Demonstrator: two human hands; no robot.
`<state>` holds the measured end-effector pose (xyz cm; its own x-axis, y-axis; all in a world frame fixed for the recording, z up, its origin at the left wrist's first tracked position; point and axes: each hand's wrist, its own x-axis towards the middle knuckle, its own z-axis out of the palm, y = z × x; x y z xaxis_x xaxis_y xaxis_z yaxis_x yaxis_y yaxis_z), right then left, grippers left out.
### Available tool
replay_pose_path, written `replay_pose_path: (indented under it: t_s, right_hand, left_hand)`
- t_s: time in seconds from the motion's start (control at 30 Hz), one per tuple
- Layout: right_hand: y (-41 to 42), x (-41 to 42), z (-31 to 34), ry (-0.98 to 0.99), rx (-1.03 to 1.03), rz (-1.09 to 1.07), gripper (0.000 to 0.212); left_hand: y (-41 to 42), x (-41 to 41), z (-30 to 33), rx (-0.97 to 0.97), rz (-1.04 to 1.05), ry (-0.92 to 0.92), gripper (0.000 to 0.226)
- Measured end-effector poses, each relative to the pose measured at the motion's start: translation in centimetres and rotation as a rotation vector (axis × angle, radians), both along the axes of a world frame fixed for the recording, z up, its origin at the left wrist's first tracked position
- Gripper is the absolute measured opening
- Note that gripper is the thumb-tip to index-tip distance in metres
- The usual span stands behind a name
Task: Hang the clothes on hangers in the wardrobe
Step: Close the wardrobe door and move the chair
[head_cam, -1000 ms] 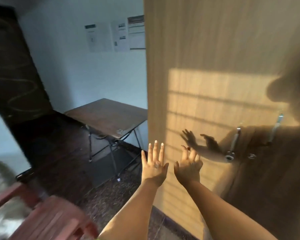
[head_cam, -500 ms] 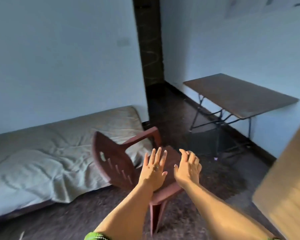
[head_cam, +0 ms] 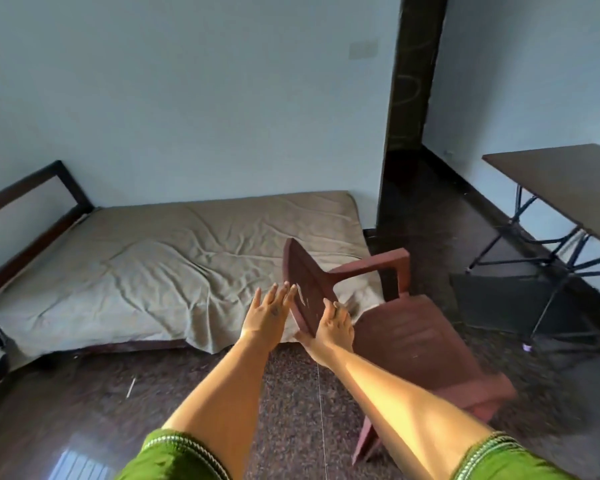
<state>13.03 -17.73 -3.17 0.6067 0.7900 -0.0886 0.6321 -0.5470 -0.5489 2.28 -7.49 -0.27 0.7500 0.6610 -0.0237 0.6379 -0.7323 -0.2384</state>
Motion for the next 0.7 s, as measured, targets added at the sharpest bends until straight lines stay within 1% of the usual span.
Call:
replay_pose_path:
  t_s: [0.07,0.1,0.2,0.3,0.37,0.43,0.5,0.53,0.57,0.63,0.67,0.7]
  right_hand:
    - [2.7,0.7,-0.2,0.044,-0.057,0.028,0.116]
    - [4.2,1.1,-0.1,0.054,-0.088,0.033,0.119]
    - [8.7,2.7,0.6,0.058,-0.243,0.072,0.119]
    - [11.7,3.1,0.5,0.176,-0.387,0.064,0.121]
    - [12.9,2.6,0.4,0.234,-0.459,0.071,0.117]
    - [13.8,1.8,-0.5,0.212,-0.478,0.032,0.104]
    - [14.5,1.0,-1.2,0.157,-0.467,-0.031,0.079]
    - [14.8,0.8,-1.4,0.119,-0.475,-0.049,0.07]
    - [15.2,0.7,-1.5,0.093,-0.48,-0.05,0.07]
    - [16.0,0.4,-1.2,0.069,-0.475,-0.022,0.086]
    - [16.3,0.4,-0.7,0.085,-0.448,-0.033,0.09]
    - [16.6,0.5,-0.6,0.114,-0.411,-0.057,0.089]
  left_hand:
    - [2.3,0.8,-0.2,-0.017,-0.012,0.02,0.083]
    - [3.3,1.1,-0.7,-0.016,-0.012,0.008,0.084]
    - [6.3,1.9,-1.8,-0.015,-0.017,0.021,0.085]
    - [8.6,2.8,-3.0,-0.02,-0.035,0.031,0.088]
    - [10.3,3.7,-3.2,-0.032,-0.065,0.03,0.088]
    - [11.8,4.6,-3.4,-0.04,-0.119,0.023,0.086]
    - [13.5,5.9,-3.4,-0.051,-0.188,0.029,0.084]
    - [14.5,6.6,-3.6,-0.057,-0.228,0.033,0.08]
    - [15.4,7.3,-3.7,-0.061,-0.266,0.038,0.074]
    - [17.1,8.5,-4.0,-0.087,-0.368,0.088,0.063]
    - [17.8,9.1,-4.0,-0.092,-0.437,0.124,0.06]
    - [18.2,9.5,-4.1,-0.088,-0.51,0.162,0.057]
